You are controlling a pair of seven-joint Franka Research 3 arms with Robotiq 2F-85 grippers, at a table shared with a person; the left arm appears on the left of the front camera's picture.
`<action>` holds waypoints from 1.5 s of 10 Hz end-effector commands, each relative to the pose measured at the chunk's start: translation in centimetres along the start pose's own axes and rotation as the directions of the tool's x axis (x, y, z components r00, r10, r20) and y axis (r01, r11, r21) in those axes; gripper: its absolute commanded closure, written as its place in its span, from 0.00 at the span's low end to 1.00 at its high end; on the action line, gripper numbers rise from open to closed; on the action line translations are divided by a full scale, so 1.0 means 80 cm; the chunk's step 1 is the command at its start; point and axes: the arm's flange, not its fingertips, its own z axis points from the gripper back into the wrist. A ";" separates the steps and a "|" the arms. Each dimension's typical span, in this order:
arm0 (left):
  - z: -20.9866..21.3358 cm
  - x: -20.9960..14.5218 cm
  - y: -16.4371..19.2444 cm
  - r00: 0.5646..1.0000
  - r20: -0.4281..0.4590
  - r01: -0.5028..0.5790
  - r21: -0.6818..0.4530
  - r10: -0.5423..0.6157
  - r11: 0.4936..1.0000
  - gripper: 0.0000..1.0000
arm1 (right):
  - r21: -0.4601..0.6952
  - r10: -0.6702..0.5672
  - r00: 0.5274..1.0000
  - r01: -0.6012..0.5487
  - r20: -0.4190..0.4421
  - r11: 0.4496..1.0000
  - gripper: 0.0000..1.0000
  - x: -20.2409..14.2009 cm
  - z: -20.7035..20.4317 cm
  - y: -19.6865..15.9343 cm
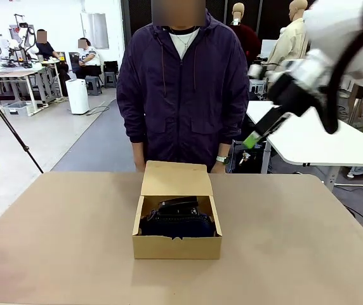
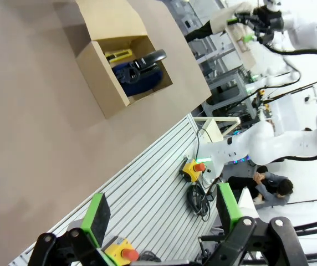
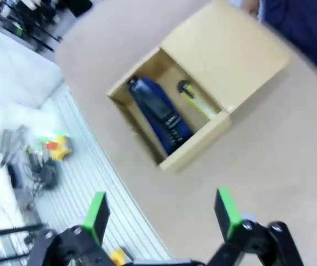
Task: Pack the items into the box.
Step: Pick up the item indicated by the person and place it inside the Mailer Box, then close the Mailer Box.
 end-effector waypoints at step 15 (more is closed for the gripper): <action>0.002 -0.002 0.001 1.000 -0.006 0.006 -0.007 -0.006 1.000 0.00 | 0.458 -0.513 0.775 0.329 0.368 0.826 0.00 -0.202 0.026 -0.058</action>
